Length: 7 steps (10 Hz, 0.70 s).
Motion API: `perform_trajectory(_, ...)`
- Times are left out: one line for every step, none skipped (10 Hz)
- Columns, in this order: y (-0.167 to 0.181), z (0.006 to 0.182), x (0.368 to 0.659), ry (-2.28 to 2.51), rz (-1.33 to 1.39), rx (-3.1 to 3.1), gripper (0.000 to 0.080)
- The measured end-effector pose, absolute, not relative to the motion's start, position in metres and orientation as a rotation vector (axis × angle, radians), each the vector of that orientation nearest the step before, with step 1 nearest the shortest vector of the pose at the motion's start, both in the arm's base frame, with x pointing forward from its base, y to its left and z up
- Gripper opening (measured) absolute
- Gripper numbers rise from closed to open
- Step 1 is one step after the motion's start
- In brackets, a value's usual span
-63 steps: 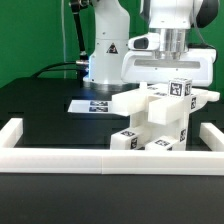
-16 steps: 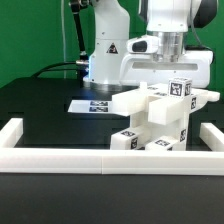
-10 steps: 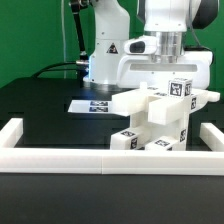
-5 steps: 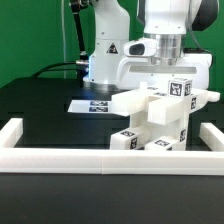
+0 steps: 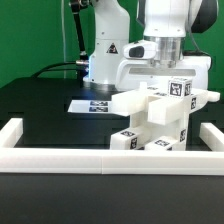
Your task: Assemble chair
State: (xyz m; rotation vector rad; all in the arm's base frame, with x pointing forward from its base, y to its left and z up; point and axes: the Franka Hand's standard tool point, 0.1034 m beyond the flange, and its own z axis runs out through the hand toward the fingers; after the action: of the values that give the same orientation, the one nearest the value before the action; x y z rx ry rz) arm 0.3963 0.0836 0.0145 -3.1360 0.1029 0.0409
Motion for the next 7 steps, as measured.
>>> perform_trajectory(0.0839, 0.0123, 0.3948, 0.101, 0.048, -3.138, 0.0649)
perform_trajectory(0.0842, 0.0108, 0.3941, 0.098, 0.053, -3.140, 0.0649)
perform_trajectory(0.0841, 0.0104, 0.3941, 0.098, 0.054, -3.140, 0.0649)
perform_trajectory(0.0843, 0.0099, 0.3954, 0.098, 0.053, -3.140, 0.0649)
perform_trajectory(0.0848, 0.0091, 0.3982, 0.097, 0.050, -3.140, 0.0649)
perform_trajectory(0.0838, 0.0078, 0.3999, 0.096, 0.050, -3.141, 0.0649)
perform_trajectory(0.0822, 0.0071, 0.4005, 0.102, 0.051, -3.142, 0.0649)
